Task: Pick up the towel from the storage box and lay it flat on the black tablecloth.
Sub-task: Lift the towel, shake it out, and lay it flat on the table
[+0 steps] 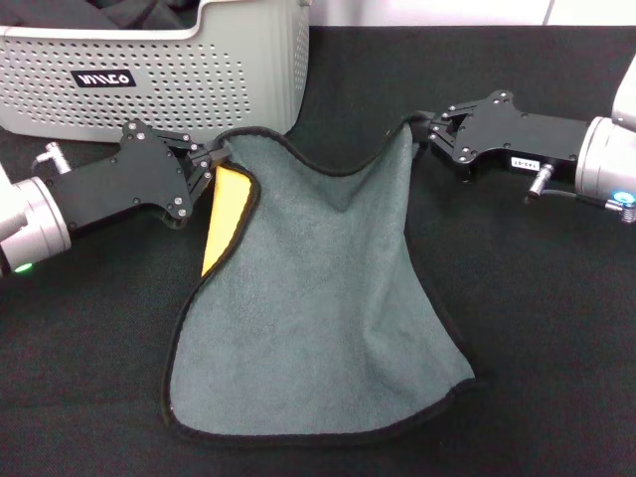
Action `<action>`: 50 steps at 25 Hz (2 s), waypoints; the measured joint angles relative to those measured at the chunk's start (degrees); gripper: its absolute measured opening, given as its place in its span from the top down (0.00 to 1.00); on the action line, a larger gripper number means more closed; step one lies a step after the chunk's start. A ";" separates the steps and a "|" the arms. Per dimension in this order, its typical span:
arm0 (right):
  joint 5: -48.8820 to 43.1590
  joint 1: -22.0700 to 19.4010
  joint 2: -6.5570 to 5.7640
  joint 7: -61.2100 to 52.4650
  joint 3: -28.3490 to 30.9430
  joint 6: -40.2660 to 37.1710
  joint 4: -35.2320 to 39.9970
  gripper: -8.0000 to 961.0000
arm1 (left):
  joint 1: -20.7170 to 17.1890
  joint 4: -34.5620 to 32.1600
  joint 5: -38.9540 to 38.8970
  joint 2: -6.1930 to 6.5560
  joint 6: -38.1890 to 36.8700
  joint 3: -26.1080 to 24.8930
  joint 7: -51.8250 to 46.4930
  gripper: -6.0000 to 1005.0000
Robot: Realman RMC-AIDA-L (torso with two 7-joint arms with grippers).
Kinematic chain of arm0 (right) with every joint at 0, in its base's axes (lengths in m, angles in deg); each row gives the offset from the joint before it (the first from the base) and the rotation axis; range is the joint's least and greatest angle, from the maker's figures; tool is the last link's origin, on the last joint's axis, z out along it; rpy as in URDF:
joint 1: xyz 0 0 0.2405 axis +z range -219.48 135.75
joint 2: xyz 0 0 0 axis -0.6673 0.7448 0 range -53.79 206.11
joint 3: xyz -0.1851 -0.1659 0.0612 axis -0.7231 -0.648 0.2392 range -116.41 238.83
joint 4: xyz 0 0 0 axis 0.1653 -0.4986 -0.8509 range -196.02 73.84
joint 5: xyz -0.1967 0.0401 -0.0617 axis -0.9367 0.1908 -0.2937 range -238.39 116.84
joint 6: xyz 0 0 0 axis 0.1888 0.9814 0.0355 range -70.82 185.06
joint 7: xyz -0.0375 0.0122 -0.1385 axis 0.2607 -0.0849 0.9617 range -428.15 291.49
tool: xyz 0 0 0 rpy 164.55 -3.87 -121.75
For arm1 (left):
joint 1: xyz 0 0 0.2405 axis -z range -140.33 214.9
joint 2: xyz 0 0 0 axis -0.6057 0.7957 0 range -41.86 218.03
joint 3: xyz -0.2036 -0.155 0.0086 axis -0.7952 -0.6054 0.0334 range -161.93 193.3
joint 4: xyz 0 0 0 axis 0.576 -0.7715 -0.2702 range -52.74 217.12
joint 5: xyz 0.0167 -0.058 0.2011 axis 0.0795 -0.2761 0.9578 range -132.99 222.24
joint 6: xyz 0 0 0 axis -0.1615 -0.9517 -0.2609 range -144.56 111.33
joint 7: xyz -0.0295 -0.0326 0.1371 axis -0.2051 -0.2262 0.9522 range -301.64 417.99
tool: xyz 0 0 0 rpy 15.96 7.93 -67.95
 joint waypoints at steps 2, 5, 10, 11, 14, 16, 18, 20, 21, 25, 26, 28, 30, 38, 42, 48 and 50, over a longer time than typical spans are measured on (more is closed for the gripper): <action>0.00 0.33 0.05 0.00 -0.63 -1.20 -0.12 0.97 | 0.61 0.43 1.04 0.01 1.89 0.00 -0.31 0.98; 0.00 0.54 0.16 0.00 -1.09 -2.56 -0.12 0.97 | 1.72 1.19 2.77 0.13 4.61 0.01 -0.83 0.98; 0.38 0.37 0.18 -0.17 -1.10 -3.29 -0.16 0.97 | 2.93 1.38 5.57 0.46 8.15 0.02 -1.09 0.98; 0.53 0.25 0.18 -0.18 -1.05 -3.52 -0.16 0.97 | 3.01 1.24 5.81 0.49 8.41 0.01 -0.99 0.98; 0.57 0.18 0.17 -0.22 -1.03 -4.17 -0.16 0.97 | 3.45 0.93 6.25 0.86 9.43 0.00 -0.91 0.98; 0.59 0.12 0.17 -0.23 -1.05 -4.71 -0.16 0.97 | 3.80 0.91 6.63 1.28 10.08 0.01 -1.26 0.98; 0.59 0.09 0.17 -0.23 -1.07 -5.03 -0.16 0.97 | 4.41 0.90 7.73 1.64 10.47 0.01 -2.18 0.98; 0.59 0.09 0.17 -0.24 -1.06 -5.44 -0.16 0.97 | 5.29 0.84 9.50 1.86 10.75 0.02 -3.34 0.98; 0.59 0.12 0.17 -0.24 -1.09 -5.80 -0.17 0.97 | 5.69 0.83 10.40 1.90 10.98 0.02 -3.65 0.98; 0.36 0.38 0.17 -0.17 -1.22 -7.00 -0.16 0.97 | 7.53 0.80 14.72 1.68 13.15 0.02 -3.95 0.98; 0.35 0.43 0.17 -0.17 -1.35 -7.35 -0.16 0.97 | 7.97 0.78 15.68 1.59 13.64 0.02 -3.94 0.98; 0.39 0.48 0.17 -0.16 -1.56 -7.88 -0.16 0.97 | 8.62 0.59 17.22 1.50 14.43 0.02 -3.92 0.98; 0.48 0.61 0.18 -0.16 -1.64 -8.66 -0.16 0.97 | 8.96 -0.04 18.18 1.44 15.13 0.03 -3.74 0.98; 0.38 2.04 0.17 -1.09 -1.68 -10.76 -1.48 0.97 | 9.40 -4.14 21.05 1.02 15.87 0.28 -3.44 0.98; 0.42 2.89 0.18 -1.03 -1.72 -11.71 -2.62 0.97 | 9.69 -5.76 23.48 -0.14 17.73 0.30 -1.66 0.98; 0.32 3.68 0.18 -0.87 -1.72 -13.20 -2.88 0.97 | 9.69 -6.70 25.51 -1.77 22.56 2.37 2.89 0.98; 0.25 3.98 0.18 -0.90 -1.78 -14.07 -2.93 0.97 | 9.65 -6.71 25.39 -1.85 24.37 3.74 3.75 0.98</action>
